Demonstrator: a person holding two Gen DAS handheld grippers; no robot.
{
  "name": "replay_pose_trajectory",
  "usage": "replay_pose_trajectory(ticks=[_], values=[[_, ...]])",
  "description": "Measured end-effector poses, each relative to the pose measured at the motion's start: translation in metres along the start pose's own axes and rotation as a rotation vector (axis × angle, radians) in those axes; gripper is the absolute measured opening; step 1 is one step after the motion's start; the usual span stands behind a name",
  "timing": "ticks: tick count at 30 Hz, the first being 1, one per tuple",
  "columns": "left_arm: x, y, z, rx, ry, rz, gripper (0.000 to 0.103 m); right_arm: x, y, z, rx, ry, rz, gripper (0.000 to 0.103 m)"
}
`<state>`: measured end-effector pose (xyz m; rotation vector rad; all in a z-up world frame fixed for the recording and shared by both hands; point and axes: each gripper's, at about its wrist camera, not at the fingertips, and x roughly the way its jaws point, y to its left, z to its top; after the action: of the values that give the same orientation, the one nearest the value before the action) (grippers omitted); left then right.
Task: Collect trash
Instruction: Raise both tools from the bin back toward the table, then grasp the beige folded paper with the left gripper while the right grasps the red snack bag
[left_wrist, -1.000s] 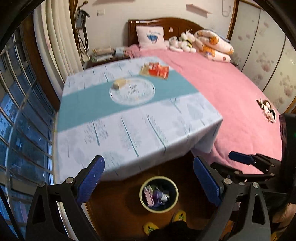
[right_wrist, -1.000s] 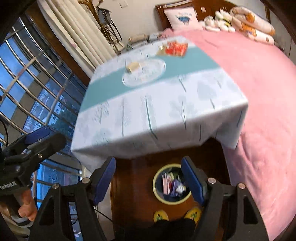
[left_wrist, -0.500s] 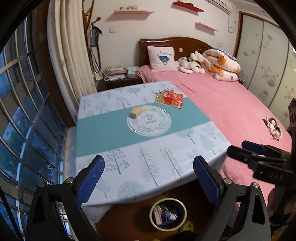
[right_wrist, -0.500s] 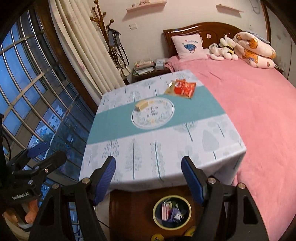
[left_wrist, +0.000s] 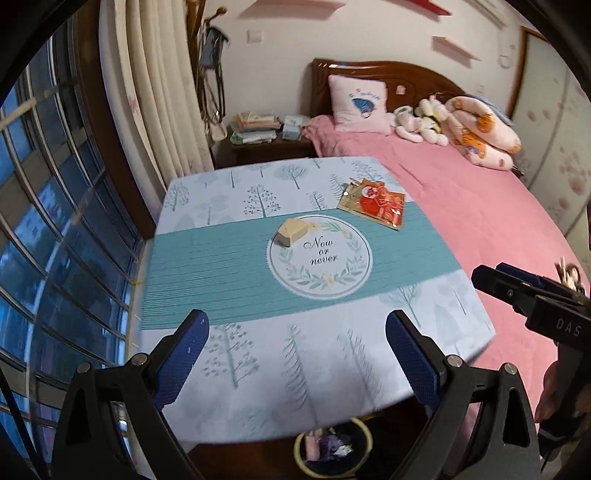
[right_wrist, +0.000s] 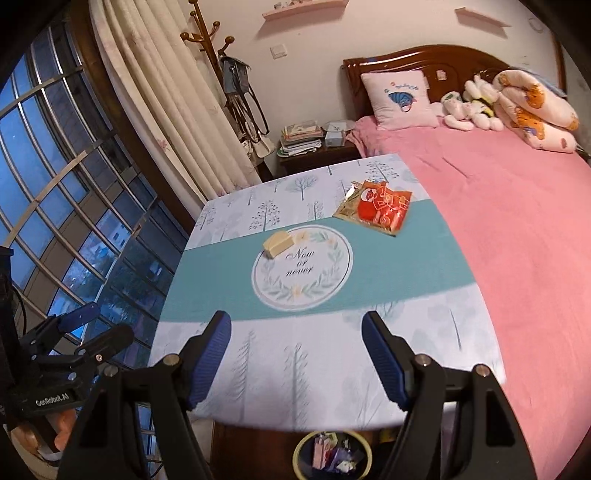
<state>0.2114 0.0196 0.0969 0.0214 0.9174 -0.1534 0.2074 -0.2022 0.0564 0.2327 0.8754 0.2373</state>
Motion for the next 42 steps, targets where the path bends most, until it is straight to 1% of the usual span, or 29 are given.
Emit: replay_pose_trajectory(ticks=[4,7,12,15,19,23,28,33,34,36,39,41,42], values=[[0.052,-0.018,0.033,-0.077,0.054,0.035,0.096,0.046,-0.042,0.039,-0.018,0.063,0.046,0.074],[0.099,-0.031,0.06,-0.127,0.103,0.069,0.096,0.08,-0.07,0.064,-0.046,0.117,0.068,0.074],[0.164,-0.043,0.087,-0.179,0.159,0.105,0.096,0.142,-0.116,0.109,-0.104,0.197,0.091,0.073],[0.204,-0.044,0.099,-0.185,0.195,0.134,0.096,0.178,-0.137,0.13,-0.134,0.227,0.083,0.073],[0.252,-0.034,0.109,-0.178,0.245,0.171,0.096,0.225,-0.162,0.157,-0.157,0.259,0.074,0.073],[0.293,-0.018,0.117,-0.19,0.296,0.182,0.096,0.267,-0.185,0.179,-0.188,0.286,0.065,0.073],[0.328,-0.001,0.119,-0.2,0.353,0.169,0.096,0.309,-0.202,0.193,-0.241,0.335,0.074,0.074],[0.349,0.01,0.115,-0.226,0.395,0.145,0.095,0.336,-0.208,0.194,-0.272,0.397,0.115,0.073],[0.352,0.012,0.115,-0.229,0.398,0.142,0.095,0.339,-0.207,0.193,-0.27,0.41,0.135,0.075],[0.358,0.013,0.113,-0.232,0.407,0.136,0.095,0.34,-0.206,0.194,-0.271,0.406,0.163,0.075],[0.364,0.014,0.111,-0.229,0.42,0.134,0.095,0.343,-0.203,0.196,-0.29,0.415,0.191,0.075],[0.368,0.014,0.109,-0.225,0.428,0.131,0.094,0.345,-0.201,0.198,-0.307,0.429,0.207,0.075],[0.37,0.014,0.109,-0.224,0.431,0.128,0.091,0.346,-0.2,0.199,-0.317,0.448,0.229,0.075]])
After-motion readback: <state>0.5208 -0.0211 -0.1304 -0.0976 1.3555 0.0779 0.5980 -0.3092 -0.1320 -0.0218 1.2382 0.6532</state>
